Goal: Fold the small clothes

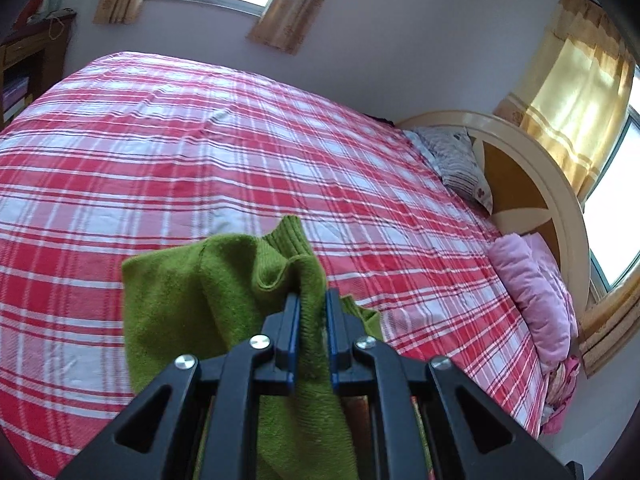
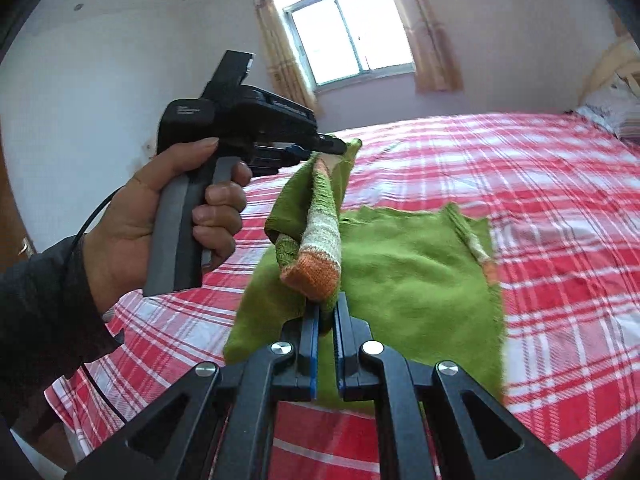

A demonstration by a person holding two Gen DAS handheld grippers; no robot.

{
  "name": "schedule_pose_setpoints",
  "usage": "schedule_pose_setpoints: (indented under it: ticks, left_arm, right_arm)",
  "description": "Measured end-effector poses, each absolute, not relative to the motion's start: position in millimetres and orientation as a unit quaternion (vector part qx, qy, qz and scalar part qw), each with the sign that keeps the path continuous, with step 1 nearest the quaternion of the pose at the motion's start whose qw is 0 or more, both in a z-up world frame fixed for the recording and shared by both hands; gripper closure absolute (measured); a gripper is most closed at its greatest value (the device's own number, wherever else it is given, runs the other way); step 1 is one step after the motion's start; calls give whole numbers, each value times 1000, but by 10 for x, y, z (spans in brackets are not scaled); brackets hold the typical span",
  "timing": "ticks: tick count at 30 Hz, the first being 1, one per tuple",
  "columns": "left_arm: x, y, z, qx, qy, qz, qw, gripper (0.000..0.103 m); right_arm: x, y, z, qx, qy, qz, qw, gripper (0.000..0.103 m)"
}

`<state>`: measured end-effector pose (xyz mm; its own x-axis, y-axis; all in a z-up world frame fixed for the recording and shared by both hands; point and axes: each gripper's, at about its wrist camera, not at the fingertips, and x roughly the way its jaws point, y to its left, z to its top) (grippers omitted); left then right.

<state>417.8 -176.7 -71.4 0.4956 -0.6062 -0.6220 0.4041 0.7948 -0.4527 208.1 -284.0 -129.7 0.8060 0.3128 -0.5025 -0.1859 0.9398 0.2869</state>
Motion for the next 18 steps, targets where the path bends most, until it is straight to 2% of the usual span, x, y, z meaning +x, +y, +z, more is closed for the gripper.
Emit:
schedule_pose_setpoints:
  ticks: [18]
  left_arm:
    - [4197, -2448, -923, -83, 434, -314, 840, 91]
  right_arm:
    - [1992, -3366, -1579, 176, 305, 113, 929, 98]
